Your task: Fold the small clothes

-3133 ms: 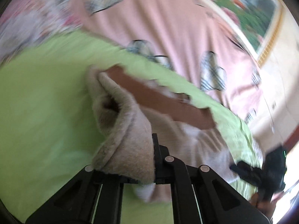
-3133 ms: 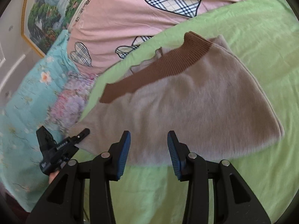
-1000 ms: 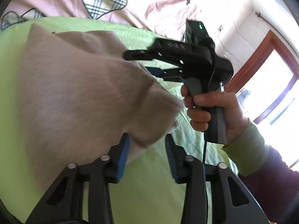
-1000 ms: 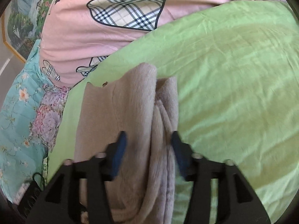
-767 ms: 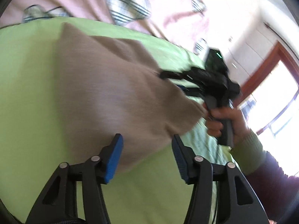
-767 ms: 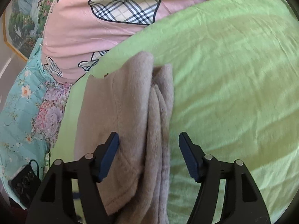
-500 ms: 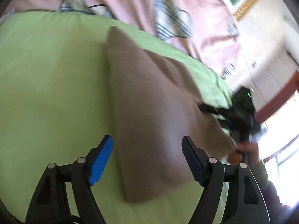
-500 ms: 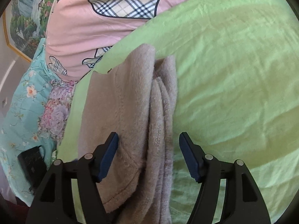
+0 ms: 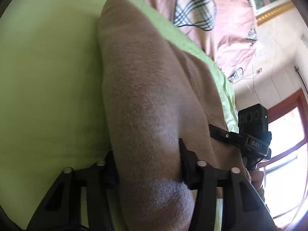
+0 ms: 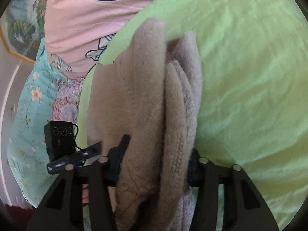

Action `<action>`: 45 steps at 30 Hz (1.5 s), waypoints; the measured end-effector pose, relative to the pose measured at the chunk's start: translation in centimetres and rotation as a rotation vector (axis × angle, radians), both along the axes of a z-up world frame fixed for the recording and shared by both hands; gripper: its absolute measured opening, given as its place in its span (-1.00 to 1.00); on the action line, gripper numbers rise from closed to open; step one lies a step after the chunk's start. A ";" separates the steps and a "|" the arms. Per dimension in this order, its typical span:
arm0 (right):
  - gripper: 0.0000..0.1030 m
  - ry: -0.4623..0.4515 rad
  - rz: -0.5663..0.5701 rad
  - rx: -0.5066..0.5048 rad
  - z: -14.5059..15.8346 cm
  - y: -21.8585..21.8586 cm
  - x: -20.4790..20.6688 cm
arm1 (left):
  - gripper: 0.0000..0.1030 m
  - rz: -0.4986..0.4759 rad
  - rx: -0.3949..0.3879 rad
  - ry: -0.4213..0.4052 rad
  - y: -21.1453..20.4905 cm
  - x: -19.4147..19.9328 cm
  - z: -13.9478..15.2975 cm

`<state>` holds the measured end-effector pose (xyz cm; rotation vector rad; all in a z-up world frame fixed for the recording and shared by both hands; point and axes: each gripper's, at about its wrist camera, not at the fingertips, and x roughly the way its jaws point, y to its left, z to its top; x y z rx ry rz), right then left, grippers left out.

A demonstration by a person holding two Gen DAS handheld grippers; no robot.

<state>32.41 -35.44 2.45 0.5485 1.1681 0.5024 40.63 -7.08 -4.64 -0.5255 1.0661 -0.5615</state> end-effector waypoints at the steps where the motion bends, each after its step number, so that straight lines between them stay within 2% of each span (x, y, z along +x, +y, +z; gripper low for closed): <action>1: -0.21 -0.011 -0.006 0.004 0.4 0.3 -0.5 | -0.13 -0.002 0.002 -0.008 0.2 -0.5 0.4; 6: -0.27 -0.054 0.018 0.025 2.1 3.0 -2.9 | -0.15 0.011 0.031 -0.052 3.2 -5.1 3.4; 10: -0.28 -0.076 0.082 0.086 1.9 7.8 -5.2 | -0.15 0.042 0.049 -0.060 8.3 -9.6 5.3; 13: -0.28 -0.088 0.133 0.130 1.3 12.1 -6.6 | -0.15 0.066 0.094 -0.064 12.0 -12.8 6.3; 17: -0.28 -0.080 0.180 0.173 -0.2 16.9 -8.0 | -0.14 0.101 0.127 -0.059 16.0 -15.7 6.0; 20: -0.28 -0.051 0.190 0.172 -1.8 18.9 -8.6 | -0.12 0.127 0.131 -0.007 18.2 -16.9 3.8; 22: -0.28 -0.055 0.188 0.127 -2.4 19.5 -9.1 | -0.02 0.139 0.129 -0.003 18.7 -17.6 2.5; 24: -0.28 -0.058 0.180 0.124 -2.8 19.2 -9.3 | 0.10 0.163 0.105 -0.014 19.1 -18.1 1.7; 26: -0.20 -0.045 0.175 0.119 -3.1 18.7 -9.4 | 0.19 0.194 0.085 -0.002 19.5 -18.4 1.2; 27: -0.08 -0.038 0.167 0.110 -3.1 18.5 -9.3 | 0.21 0.214 0.062 0.008 19.8 -18.7 1.0; 28: 0.08 -0.029 0.159 0.092 -2.9 18.2 -9.3 | 0.25 0.221 0.048 0.012 20.0 -18.8 0.9; 31: 0.29 -0.049 0.127 0.037 -1.6 16.9 -9.3 | 0.35 0.238 0.042 0.013 21.3 -19.4 1.1; 36: 0.32 -0.147 0.044 -0.033 1.6 15.3 -8.4 | 0.37 0.324 0.082 -0.033 23.5 -18.6 2.6; 39: 0.29 -0.170 0.060 -0.043 2.2 16.5 -6.6 | 0.36 0.351 0.085 -0.030 24.4 -16.9 2.9; 42: -0.07 -0.166 0.081 -0.093 1.8 19.0 -4.7 | 0.37 0.370 0.084 -0.010 24.8 -15.2 2.6; 45: -0.29 -0.145 0.111 -0.127 0.7 21.0 -3.5 | 0.38 0.383 0.093 0.014 24.8 -13.7 2.1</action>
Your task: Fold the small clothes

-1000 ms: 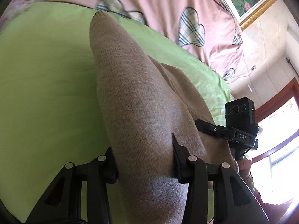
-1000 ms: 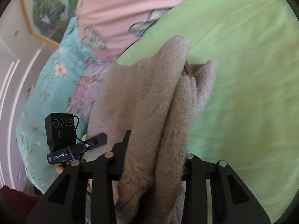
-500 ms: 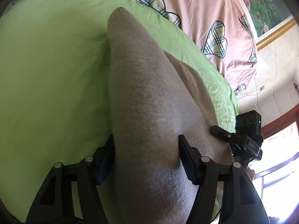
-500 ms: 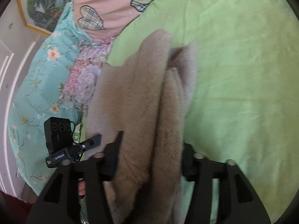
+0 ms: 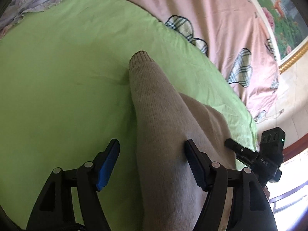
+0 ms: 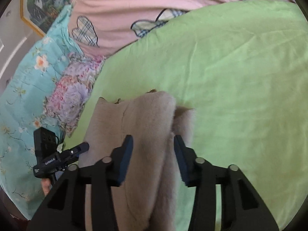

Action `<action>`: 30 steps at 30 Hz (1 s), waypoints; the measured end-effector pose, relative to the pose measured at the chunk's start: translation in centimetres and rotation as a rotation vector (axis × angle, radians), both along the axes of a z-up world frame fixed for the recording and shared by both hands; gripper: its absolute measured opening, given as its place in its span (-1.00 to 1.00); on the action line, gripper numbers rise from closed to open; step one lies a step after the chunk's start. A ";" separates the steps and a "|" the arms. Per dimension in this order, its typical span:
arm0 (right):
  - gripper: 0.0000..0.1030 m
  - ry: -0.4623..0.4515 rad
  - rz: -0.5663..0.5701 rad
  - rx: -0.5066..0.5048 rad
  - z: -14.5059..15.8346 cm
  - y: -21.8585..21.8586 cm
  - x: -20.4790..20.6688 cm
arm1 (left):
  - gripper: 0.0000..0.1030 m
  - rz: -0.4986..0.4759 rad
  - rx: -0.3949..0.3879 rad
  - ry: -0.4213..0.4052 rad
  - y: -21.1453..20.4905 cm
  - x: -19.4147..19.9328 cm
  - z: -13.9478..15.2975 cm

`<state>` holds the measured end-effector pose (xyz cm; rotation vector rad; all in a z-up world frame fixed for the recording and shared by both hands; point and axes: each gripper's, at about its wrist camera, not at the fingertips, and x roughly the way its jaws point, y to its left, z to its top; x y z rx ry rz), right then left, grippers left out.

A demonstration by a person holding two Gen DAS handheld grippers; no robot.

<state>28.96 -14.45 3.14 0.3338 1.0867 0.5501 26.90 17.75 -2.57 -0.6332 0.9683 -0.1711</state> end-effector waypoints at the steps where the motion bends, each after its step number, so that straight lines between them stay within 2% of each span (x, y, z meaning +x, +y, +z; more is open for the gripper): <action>1: -0.56 0.004 0.001 -0.020 -0.2 0.4 0.1 | 0.38 0.001 0.000 0.007 0.0 0.3 -0.1; 2: -0.71 0.004 -0.002 -0.016 -0.2 0.3 0.0 | 0.38 0.002 0.000 0.010 -0.2 0.6 0.0; 3: -0.73 -0.002 -0.008 0.011 0.2 0.0 -0.2 | 0.38 0.001 0.006 0.008 -0.1 0.8 0.2; 4: -0.85 -0.036 -0.024 0.059 1.4 -1.0 -0.9 | 0.38 -0.001 0.016 0.007 -0.2 0.8 0.3; 7: -0.85 -0.077 -0.056 0.105 2.8 -3.1 -2.5 | 0.38 -0.014 0.034 0.016 -0.5 1.8 0.1; 10: -0.85 -0.054 -0.045 0.027 1.3 -3.1 -2.7 | 0.30 -0.005 0.070 0.040 -0.8 3.4 -0.2; 11: -0.85 -0.036 -0.051 0.036 0.7 -3.3 -2.6 | 0.27 -0.003 0.079 0.039 -0.7 3.8 -0.2; 14: -0.85 -0.014 -0.092 0.086 -0.3 -4.6 -2.2 | -0.12 -0.014 0.101 0.043 -0.7 5.6 -0.2; 16: -0.85 -0.022 -0.095 0.091 -0.2 -4.5 -2.0 | -0.68 -0.015 0.151 0.040 -0.7 7.0 -0.1; 18: -0.85 -0.030 -0.090 0.080 0.0 -4.3 -2.0 | -0.87 0.006 0.212 0.037 -0.4 8.2 -0.2; 20: -0.85 -0.027 -0.090 0.077 0.0 -4.2 -1.9 | -0.88 0.021 0.249 0.023 -0.3 9.0 -0.3; 26: -0.85 -0.003 -0.091 0.035 -1.5 -3.8 -1.8 | -0.88 0.051 0.259 0.001 0.5 10.9 -0.5; 29: -0.80 0.001 -0.096 0.050 -0.9 -4.0 -2.1 | -0.84 0.064 0.225 -0.002 0.8 9.2 0.7; 30: -0.79 -0.004 -0.103 0.051 -0.4 -4.2 -2.4 | -0.77 0.065 0.226 -0.015 0.8 7.8 1.6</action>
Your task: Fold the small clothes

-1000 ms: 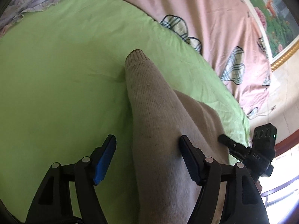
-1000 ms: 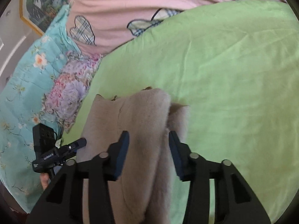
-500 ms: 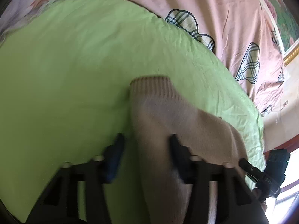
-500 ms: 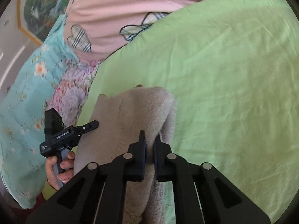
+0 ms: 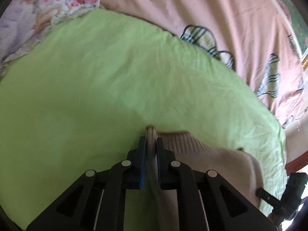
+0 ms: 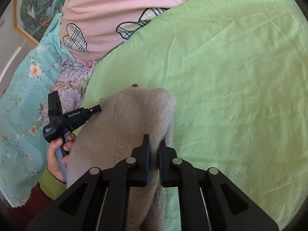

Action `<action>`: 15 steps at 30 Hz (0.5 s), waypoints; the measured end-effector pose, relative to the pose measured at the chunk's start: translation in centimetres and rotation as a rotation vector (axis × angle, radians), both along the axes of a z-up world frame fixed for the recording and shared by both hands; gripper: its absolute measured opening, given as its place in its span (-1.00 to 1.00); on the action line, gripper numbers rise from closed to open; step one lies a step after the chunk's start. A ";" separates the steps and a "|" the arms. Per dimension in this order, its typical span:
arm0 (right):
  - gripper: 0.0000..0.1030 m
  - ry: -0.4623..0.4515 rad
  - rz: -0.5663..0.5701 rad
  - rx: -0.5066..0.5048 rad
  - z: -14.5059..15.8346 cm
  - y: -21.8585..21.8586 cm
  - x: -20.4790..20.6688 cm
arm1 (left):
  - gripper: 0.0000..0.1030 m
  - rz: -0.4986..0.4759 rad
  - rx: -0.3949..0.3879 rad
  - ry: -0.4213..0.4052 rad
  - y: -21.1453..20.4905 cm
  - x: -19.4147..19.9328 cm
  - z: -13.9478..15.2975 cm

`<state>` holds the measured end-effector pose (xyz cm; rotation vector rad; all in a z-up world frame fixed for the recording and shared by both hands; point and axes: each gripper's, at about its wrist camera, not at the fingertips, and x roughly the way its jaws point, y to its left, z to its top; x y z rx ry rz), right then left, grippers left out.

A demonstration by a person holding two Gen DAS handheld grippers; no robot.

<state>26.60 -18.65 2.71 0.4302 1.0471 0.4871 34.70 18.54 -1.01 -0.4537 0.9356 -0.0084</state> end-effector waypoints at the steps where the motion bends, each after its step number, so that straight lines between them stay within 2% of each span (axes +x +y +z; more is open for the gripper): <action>1: -0.77 -0.008 -0.005 -0.006 0.7 -0.2 -0.5 | -0.68 -0.012 0.002 -0.007 -0.1 -1.0 0.6; 5: -0.74 -0.026 -0.023 -0.005 2.3 -1.2 -2.8 | -0.61 -0.047 -0.017 -0.040 -0.5 -7.6 2.3; 11: -0.72 -0.021 -0.007 0.032 3.2 -1.9 -7.5 | -0.52 -0.114 -0.023 -0.048 -2.5 -16.3 2.9; 12: -0.65 -0.016 -0.007 0.034 3.2 -1.9 -8.0 | -0.43 -0.131 -0.018 -0.047 -3.0 -18.0 3.0; 13: -0.48 -0.013 -0.008 0.037 3.1 -2.0 -8.7 | -0.32 -0.141 -0.009 -0.046 -3.2 -19.3 3.0; 15: -0.35 -0.021 -0.010 0.046 3.2 -2.1 -9.9 | -0.22 -0.162 0.019 -0.053 -4.2 -22.0 3.1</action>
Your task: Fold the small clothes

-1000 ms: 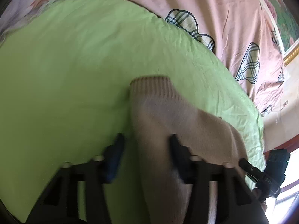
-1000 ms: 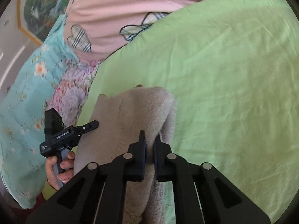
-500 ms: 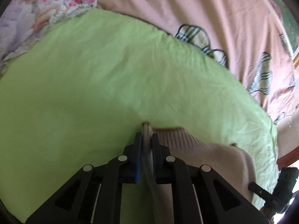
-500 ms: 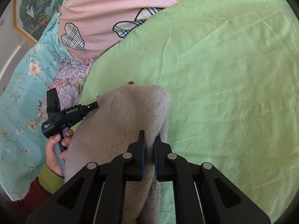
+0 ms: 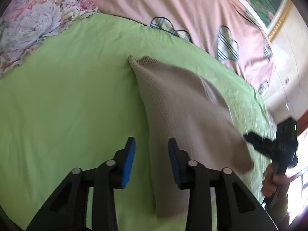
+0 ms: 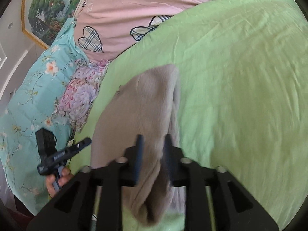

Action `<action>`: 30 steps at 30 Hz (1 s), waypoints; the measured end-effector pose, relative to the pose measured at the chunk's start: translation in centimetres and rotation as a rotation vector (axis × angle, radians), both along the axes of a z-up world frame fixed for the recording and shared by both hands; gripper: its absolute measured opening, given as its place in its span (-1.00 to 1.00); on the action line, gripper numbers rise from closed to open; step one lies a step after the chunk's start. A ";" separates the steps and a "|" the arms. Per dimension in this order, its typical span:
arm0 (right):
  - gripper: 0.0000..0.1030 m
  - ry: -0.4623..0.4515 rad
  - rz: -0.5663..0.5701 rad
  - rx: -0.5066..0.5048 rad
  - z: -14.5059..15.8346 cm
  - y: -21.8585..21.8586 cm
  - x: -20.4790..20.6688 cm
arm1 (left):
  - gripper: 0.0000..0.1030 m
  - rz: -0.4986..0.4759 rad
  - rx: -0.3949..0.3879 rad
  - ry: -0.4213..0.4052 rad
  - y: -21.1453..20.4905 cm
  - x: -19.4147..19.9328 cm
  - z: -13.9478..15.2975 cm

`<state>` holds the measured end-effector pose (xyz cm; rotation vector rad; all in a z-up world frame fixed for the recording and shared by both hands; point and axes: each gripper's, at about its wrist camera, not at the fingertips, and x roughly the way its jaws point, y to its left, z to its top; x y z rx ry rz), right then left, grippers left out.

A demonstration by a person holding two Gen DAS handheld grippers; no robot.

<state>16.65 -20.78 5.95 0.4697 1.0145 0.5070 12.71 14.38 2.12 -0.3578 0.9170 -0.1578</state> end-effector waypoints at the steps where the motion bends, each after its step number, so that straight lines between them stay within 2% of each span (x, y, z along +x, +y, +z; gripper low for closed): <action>1: -0.35 -0.003 0.002 0.001 0.1 0.0 -0.7 | -0.15 -0.009 0.012 -0.002 -0.4 -1.2 0.1; 6: -0.35 -0.011 0.033 0.000 0.6 0.4 -3.2 | -0.18 -0.033 0.114 -0.024 -2.6 -7.3 -0.2; 10: -0.31 -0.014 0.048 -0.027 0.3 0.8 -4.7 | -0.15 -0.079 0.128 -0.001 -4.2 -9.8 -1.9; 14: -0.31 0.009 0.052 -0.018 -0.7 1.0 -5.3 | -0.15 -0.078 0.147 0.003 -5.4 -10.1 -3.0; 20: -0.31 0.003 0.069 -0.016 -0.4 1.6 -5.7 | -0.15 -0.040 0.243 -0.017 -6.3 -8.5 -3.7; 21: -0.31 0.001 0.072 -0.018 -0.4 1.7 -5.7 | -0.21 -0.018 0.243 -0.025 -6.3 -8.4 -3.9; 24: -0.31 -0.004 0.082 -0.040 -0.7 2.3 -5.8 | -0.59 0.036 0.188 -0.040 -5.8 -8.2 -4.1; 26: -0.31 -0.007 0.080 -0.051 -1.1 2.5 -5.8 | -0.65 0.064 0.171 -0.048 -5.8 -8.2 -4.0; 29: -0.33 0.005 0.075 -0.072 -1.8 3.1 -5.7 | -0.71 0.076 0.212 -0.054 -6.4 -8.0 -4.0; 30: -0.61 0.010 0.076 -0.082 -1.9 3.2 -5.7 | -0.74 0.073 0.204 -0.044 -6.3 -8.0 -4.1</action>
